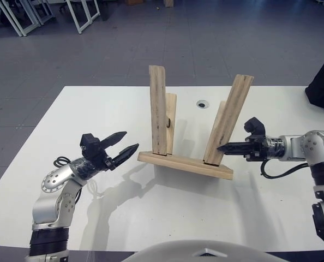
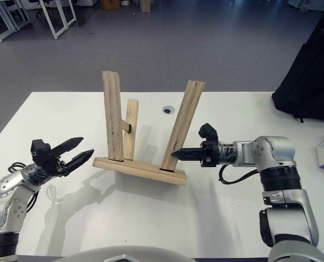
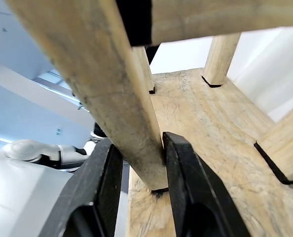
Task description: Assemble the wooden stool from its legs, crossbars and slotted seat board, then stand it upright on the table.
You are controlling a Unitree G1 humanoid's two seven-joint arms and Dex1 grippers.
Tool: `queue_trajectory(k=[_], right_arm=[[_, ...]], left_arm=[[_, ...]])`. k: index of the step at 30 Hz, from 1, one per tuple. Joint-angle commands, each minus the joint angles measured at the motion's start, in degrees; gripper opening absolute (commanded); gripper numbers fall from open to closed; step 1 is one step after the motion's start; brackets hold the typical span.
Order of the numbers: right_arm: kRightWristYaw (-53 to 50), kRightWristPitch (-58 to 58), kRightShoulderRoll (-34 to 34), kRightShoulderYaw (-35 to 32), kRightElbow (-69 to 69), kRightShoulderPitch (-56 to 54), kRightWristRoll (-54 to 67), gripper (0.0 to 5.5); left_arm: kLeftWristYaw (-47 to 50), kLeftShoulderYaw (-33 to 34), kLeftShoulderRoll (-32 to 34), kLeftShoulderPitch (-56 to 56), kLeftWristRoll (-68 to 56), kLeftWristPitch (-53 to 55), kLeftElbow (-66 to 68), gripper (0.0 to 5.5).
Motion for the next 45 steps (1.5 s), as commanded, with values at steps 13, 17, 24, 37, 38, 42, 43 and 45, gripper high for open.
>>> queue_trajectory(k=[13,17,24,37,38,42,43,45], right_arm=[[-3.73,0.1,-0.14,-1.19,0.06,7.09,0.21,1.95],[-3.95,-0.18,-3.81,-7.53,-4.53,10.66,2.06,2.37],[-9.58,-13.28,-2.46,-17.84,-10.63,18.19,0.23,2.37],[-7.81,-73.44,-4.19,-3.77,-19.73,39.53,-35.29,2.37],[-7.66,-73.91,-4.12,-3.41,-20.43,39.93,-35.39,2.37],[-8.19,-73.65,-3.66,-3.07,-22.45,39.0,-34.87,2.37],[-8.46,-72.94,-3.3,-2.88,-23.23,38.7,-34.44,2.37],[-9.21,-71.57,-2.6,-2.56,-24.91,38.48,-33.68,2.37]], left_arm=[[-1.28,0.92,1.33,-1.85,-0.8,1.33,1.96,3.42],[-2.86,0.56,3.33,-1.77,0.44,1.22,2.57,3.42],[-12.18,-4.38,15.77,-2.71,14.14,-7.46,8.77,3.42],[-23.62,-17.78,15.12,-10.66,20.61,-13.78,13.17,3.42],[-24.04,-18.88,14.62,-11.5,20.63,-13.74,13.48,3.42],[-23.37,-21.57,12.65,-14.05,21.71,-14.85,15.65,3.42],[-23.07,-21.91,12.12,-14.55,21.99,-15.37,16.4,3.42],[-22.56,-22.17,11.11,-15.62,22.04,-15.86,17.72,3.42]])
